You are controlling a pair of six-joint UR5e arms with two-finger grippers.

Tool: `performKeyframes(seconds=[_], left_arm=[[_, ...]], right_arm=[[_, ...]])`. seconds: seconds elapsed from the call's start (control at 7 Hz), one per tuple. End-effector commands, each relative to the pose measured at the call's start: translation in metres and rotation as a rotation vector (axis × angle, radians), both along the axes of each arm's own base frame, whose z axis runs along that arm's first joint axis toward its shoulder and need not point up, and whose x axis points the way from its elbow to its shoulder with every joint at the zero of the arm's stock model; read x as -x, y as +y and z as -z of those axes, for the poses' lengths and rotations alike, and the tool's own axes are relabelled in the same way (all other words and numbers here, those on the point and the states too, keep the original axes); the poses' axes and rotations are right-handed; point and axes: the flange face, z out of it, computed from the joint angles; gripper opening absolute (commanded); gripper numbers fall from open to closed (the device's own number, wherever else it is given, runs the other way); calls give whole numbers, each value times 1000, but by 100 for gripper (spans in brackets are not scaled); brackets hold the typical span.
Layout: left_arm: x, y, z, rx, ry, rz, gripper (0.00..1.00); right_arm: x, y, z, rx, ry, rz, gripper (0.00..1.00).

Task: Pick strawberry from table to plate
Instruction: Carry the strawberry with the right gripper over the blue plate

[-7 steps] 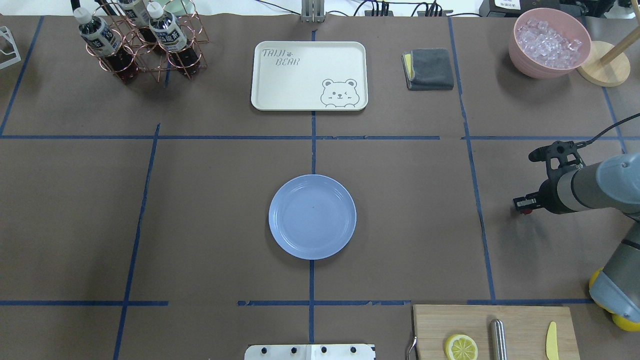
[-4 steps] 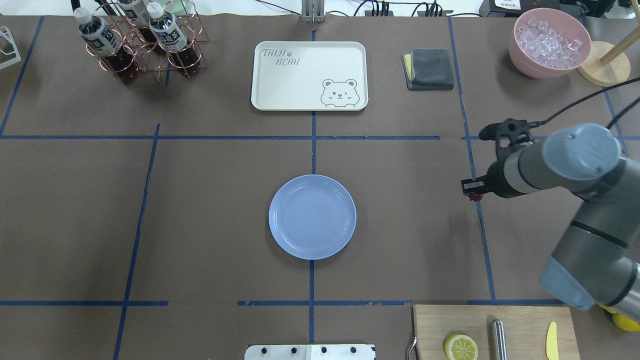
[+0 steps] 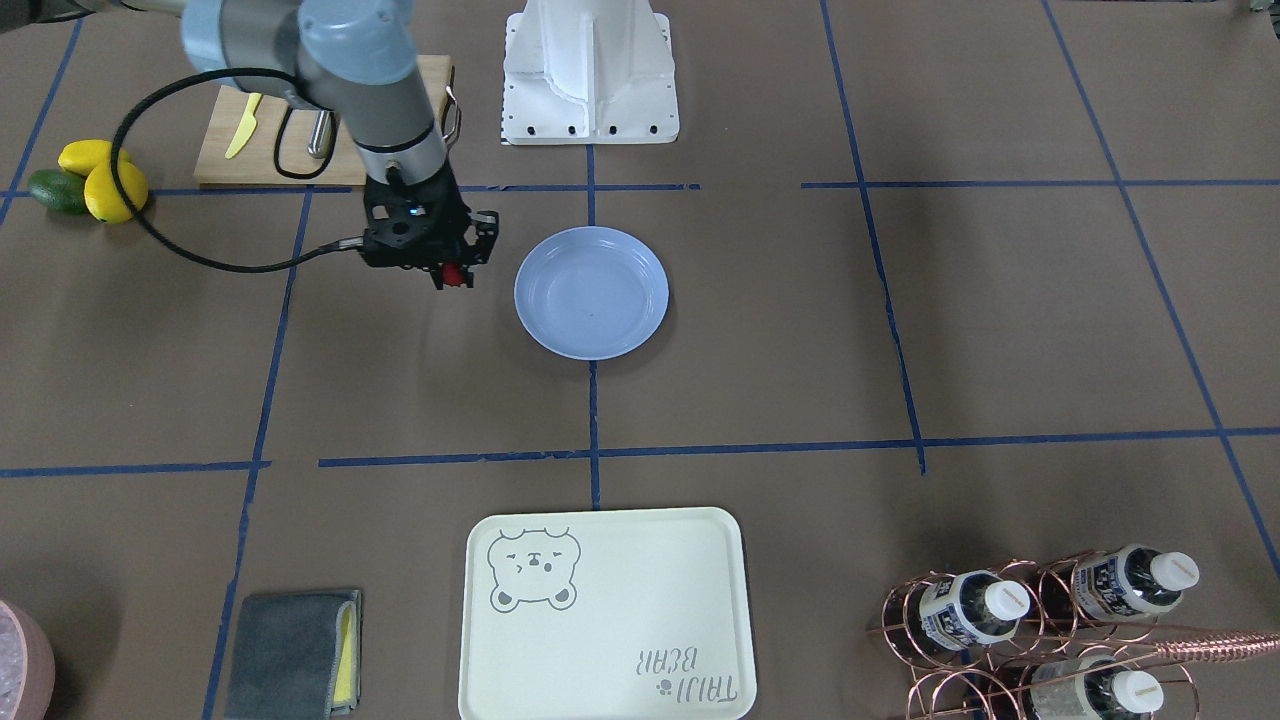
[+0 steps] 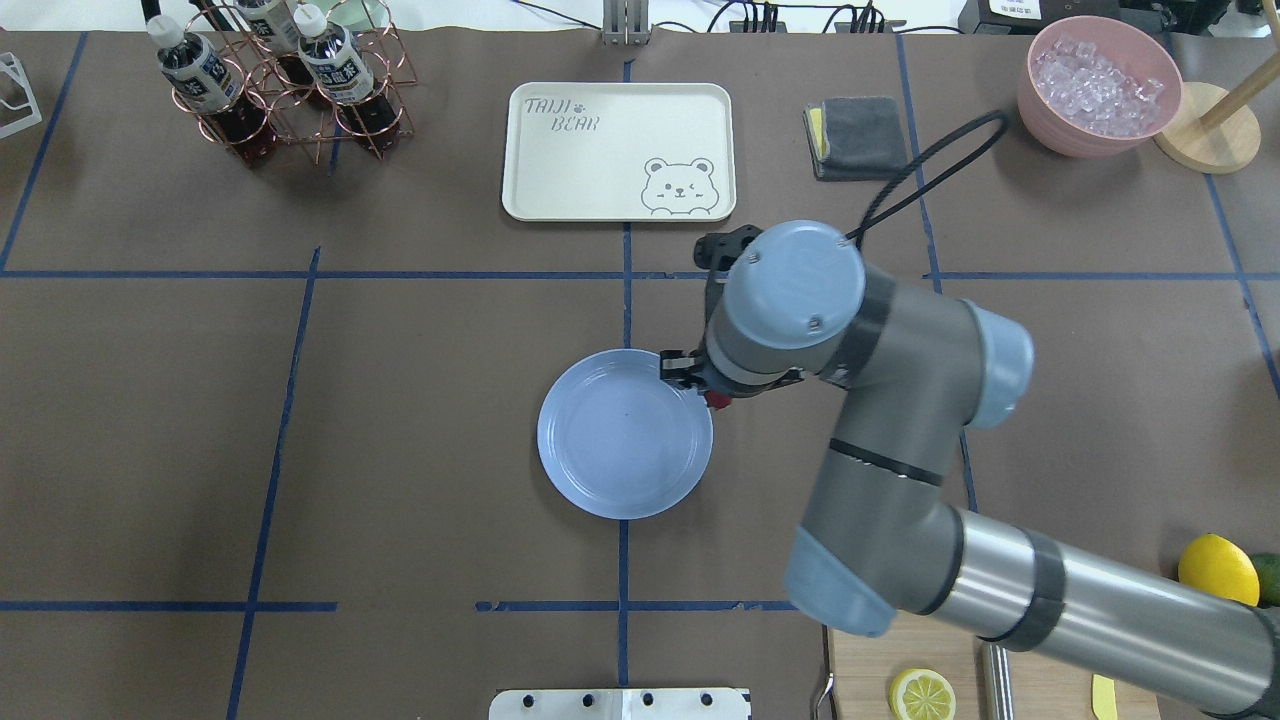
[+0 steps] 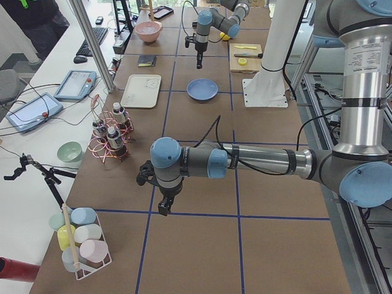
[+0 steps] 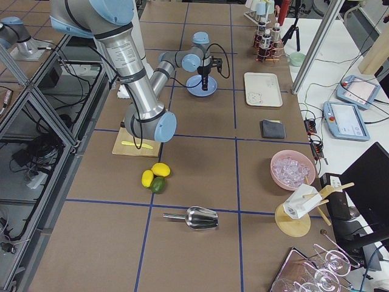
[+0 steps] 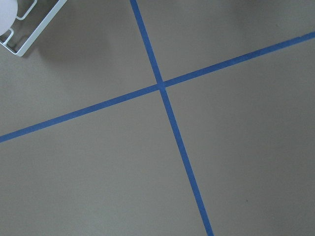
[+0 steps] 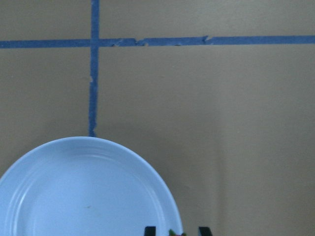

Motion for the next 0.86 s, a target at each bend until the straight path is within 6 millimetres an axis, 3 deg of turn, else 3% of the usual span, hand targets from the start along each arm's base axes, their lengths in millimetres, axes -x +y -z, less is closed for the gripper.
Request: performKeyframes(seconds=[0.0,0.29,0.71], left_arm=[[0,-1,0,-1,1,0,100],[0,0,-1,2,2,0,100],[0,0,-2,4,2,0,100]], right_arm=[[83,20,11,17,30,-43,0],[106,27,10,16,38,-35,0],[113,26,13,17,43,-34,0]])
